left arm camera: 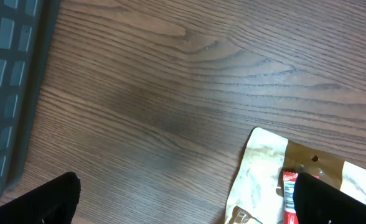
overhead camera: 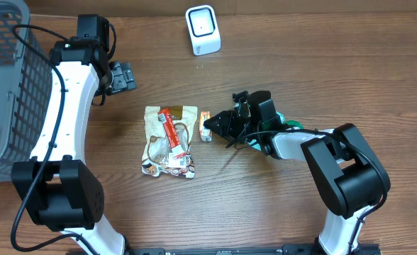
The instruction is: Scan the item barcode
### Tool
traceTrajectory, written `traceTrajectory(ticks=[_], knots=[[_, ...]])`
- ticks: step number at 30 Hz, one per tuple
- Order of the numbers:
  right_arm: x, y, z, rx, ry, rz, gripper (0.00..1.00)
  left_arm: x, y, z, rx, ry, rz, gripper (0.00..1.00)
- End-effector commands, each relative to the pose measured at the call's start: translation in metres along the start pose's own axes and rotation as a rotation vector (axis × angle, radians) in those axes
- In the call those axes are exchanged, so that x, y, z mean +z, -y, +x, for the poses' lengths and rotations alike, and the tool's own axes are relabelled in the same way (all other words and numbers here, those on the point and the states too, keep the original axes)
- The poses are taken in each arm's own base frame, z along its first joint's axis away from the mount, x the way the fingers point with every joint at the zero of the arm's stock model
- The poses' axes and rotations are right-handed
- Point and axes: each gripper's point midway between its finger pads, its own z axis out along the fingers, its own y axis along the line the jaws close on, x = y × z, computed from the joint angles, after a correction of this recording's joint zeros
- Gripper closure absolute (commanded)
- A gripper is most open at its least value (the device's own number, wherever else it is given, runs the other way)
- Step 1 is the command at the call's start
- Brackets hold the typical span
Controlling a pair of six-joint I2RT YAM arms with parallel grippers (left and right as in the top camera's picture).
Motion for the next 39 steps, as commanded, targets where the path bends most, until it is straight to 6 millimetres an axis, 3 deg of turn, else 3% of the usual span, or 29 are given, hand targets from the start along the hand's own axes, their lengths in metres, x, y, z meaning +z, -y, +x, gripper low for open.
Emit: traceTrajectory(ticks=[1, 14, 21, 29, 33, 39], knots=[[-0.008, -0.016, -0.006, -0.029, 0.027, -0.024, 0.62, -0.011, 0.0, -0.006, 0.02, 0.033, 0.001, 0.0], [-0.036, -0.04, -0.024, -0.046, 0.096, -0.015, 0.54, -0.011, 0.0, -0.006, 0.02, 0.033, 0.001, 0.0], [-0.063, -0.038, -0.038, -0.032, 0.17, 0.185, 0.5, -0.011, 0.0, -0.006, 0.02, 0.033, 0.001, 0.0], [-0.088, -0.064, -0.043, -0.134, 0.14, 0.395, 0.55, -0.011, 0.0, -0.006, 0.02, 0.033, 0.001, 0.0], [-0.113, -0.073, -0.048, -0.117, 0.16, 0.536, 0.54, -0.011, 0.0, -0.006, 0.02, 0.033, 0.001, 0.0], [-0.158, -0.055, -0.047, -0.074, 0.189, 0.788, 0.51, -0.011, 0.0, -0.006, 0.02, 0.033, 0.001, 0.0]])
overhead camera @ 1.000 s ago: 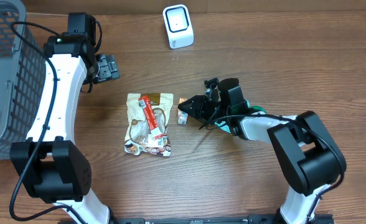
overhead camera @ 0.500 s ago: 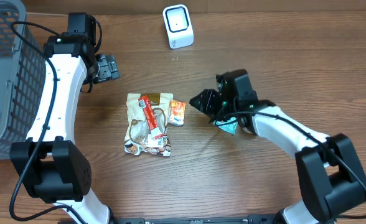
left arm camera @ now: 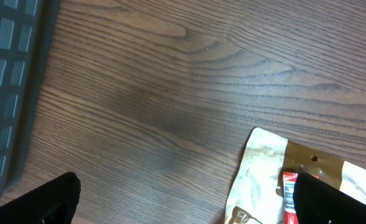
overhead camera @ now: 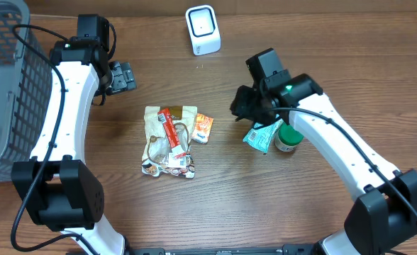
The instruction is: Scan the item barcode
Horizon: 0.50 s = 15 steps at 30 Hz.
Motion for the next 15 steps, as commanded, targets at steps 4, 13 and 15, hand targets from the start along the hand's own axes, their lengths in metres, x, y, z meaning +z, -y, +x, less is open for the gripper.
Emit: traceTrajectory(ticks=[4, 13, 15], knots=[[-0.02, 0.029, -0.012, 0.006, 0.092, 0.176, 0.51, -0.011, 0.0, -0.006, 0.02, 0.032, 0.001, 0.0], [-0.014, 0.003, -0.011, -0.015, 0.077, 0.066, 0.51, -0.011, 0.0, -0.006, 0.02, 0.032, 0.001, 0.0], [-0.013, -0.012, -0.009, -0.032, 0.07, 0.012, 0.51, -0.011, 0.0, -0.006, 0.02, 0.032, 0.001, 0.0]])
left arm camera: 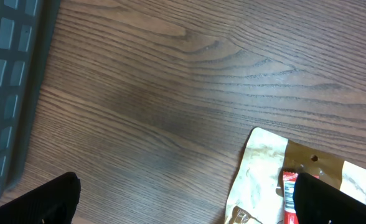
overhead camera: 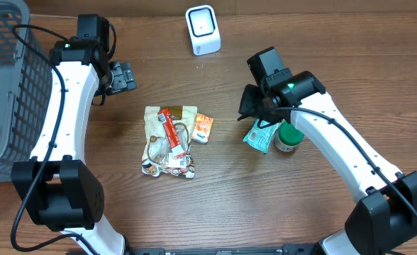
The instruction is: Scan the item barcode
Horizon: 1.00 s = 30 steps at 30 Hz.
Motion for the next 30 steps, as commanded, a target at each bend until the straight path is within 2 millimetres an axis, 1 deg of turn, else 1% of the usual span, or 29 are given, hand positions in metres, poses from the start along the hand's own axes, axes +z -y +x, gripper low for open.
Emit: traceTrajectory(ticks=[1, 2, 3, 5, 7, 9, 15, 17, 21, 23, 26, 30], knots=[[-0.009, -0.032, 0.002, -0.035, 0.006, -0.108, 0.51, -0.011, 0.0, -0.006, 0.02, 0.033, 0.001, 0.0], [-0.009, -0.039, 0.002, -0.045, 0.012, -0.129, 0.51, -0.011, 0.0, -0.006, 0.02, 0.033, 0.001, 0.0], [-0.01, -0.053, 0.004, -0.055, 0.029, -0.159, 0.53, -0.011, 0.0, -0.006, 0.02, 0.033, 0.001, 0.0], [-0.008, -0.069, 0.008, -0.052, 0.037, -0.191, 0.56, -0.011, 0.0, -0.006, 0.02, 0.033, 0.001, 0.0], [-0.002, -0.08, 0.014, -0.046, 0.032, -0.207, 0.58, -0.011, 0.0, -0.006, 0.02, 0.033, 0.001, 0.0], [0.007, -0.088, 0.021, -0.051, 0.018, -0.209, 0.59, -0.011, 0.0, -0.006, 0.02, 0.033, 0.001, 0.0], [0.05, -0.094, 0.039, -0.073, -0.05, -0.171, 0.6, -0.011, 0.0, -0.006, 0.02, 0.033, 0.001, 0.01], [0.065, -0.101, 0.047, -0.085, -0.079, -0.184, 0.61, -0.011, 0.0, -0.006, 0.02, 0.033, 0.001, 0.0], [0.087, -0.111, 0.059, -0.11, -0.106, -0.197, 0.64, -0.011, 0.0, -0.006, 0.02, 0.033, 0.001, 0.01], [0.093, -0.114, 0.063, -0.121, -0.1, -0.188, 0.66, -0.011, 0.0, -0.006, 0.02, 0.033, 0.001, 0.0], [0.1, -0.109, 0.061, -0.14, -0.044, -0.124, 0.67, -0.011, 0.0, -0.006, 0.02, 0.033, 0.001, 0.0], [0.101, -0.106, 0.057, -0.173, 0.058, -0.041, 0.67, -0.011, 0.0, -0.006, 0.02, 0.033, 0.001, 0.0]])
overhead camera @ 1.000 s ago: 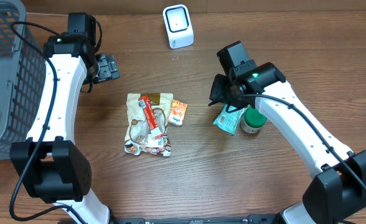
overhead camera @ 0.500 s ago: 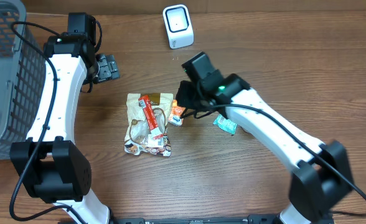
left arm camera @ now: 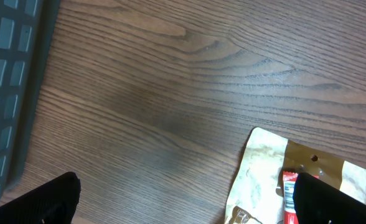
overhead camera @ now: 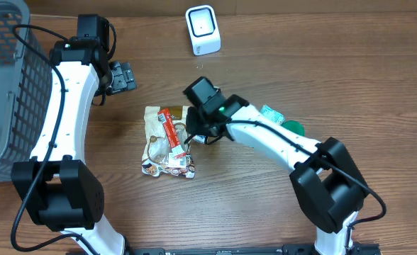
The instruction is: Scan the item barcode
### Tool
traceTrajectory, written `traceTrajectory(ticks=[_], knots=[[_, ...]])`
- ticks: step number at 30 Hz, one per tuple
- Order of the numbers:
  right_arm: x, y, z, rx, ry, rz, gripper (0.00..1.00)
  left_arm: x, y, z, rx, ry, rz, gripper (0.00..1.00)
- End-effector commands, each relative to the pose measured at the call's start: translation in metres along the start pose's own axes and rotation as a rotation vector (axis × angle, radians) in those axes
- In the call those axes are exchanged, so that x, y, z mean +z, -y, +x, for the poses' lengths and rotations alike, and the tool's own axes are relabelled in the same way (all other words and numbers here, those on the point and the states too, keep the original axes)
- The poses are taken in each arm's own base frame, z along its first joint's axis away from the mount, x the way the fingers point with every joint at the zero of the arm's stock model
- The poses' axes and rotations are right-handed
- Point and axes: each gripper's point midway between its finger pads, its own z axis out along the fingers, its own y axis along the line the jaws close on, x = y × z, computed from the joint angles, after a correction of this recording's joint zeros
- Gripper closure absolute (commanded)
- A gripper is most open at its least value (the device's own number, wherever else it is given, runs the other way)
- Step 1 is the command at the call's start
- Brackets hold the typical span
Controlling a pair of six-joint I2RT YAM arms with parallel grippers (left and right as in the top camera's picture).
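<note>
A beige snack pouch (overhead camera: 167, 142) with a red strip lies flat mid-table; its corner (left arm camera: 276, 168) also shows in the left wrist view. My right gripper (overhead camera: 196, 133) is down at the pouch's right edge, where the small orange packet lay; that packet is hidden beneath it. The overhead view does not show how the right jaws stand. The white barcode scanner (overhead camera: 203, 29) stands at the table's far edge. My left gripper (overhead camera: 122, 76) hangs open and empty over bare wood up left of the pouch, fingertips (left arm camera: 46, 200) spread wide.
A grey wire basket (overhead camera: 3, 85) fills the left edge, its wall (left arm camera: 9, 74) close to the left gripper. A green packet (overhead camera: 269, 112) and a green-lidded jar (overhead camera: 292, 128) sit right of the right arm.
My right arm has moved left from above the green packet to the pouch's right edge, covering the orange packet. The green packet and jar now show uncovered. The left arm has not moved.
My right gripper was first low beside the small orange packet, which stood on edge by the pouch. Then the gripper was over the green packet and jar, the orange packet lying flat. It stayed there, and now it is back down at the orange packet.
</note>
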Motion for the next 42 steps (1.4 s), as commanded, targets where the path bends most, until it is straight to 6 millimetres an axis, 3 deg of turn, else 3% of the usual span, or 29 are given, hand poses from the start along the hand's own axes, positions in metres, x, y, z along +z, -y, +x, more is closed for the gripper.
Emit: traceTrajectory(ticks=[1, 7, 20, 29, 37, 42], knots=[[-0.003, 0.001, -0.015, -0.029, 0.129, 0.087, 0.66, -0.011, 0.0, -0.006, 0.02, 0.033, 0.001, 0.0], [-0.003, -0.005, -0.022, -0.058, 0.225, 0.129, 0.66, -0.011, 0.0, -0.006, 0.02, 0.033, 0.001, 0.01], [0.027, 0.006, -0.014, -0.086, 0.233, 0.211, 0.63, -0.011, 0.0, -0.006, 0.02, 0.033, 0.001, 0.0], [0.028, 0.01, -0.011, -0.088, 0.221, 0.224, 0.64, -0.011, 0.0, -0.006, 0.02, 0.033, 0.001, 0.0], [0.028, 0.011, -0.01, -0.087, 0.214, 0.226, 0.74, -0.011, 0.0, -0.006, 0.02, 0.033, 0.001, 0.0], [0.029, 0.014, -0.008, -0.089, 0.206, 0.236, 0.72, -0.011, 0.0, -0.006, 0.02, 0.033, 0.001, 0.0]])
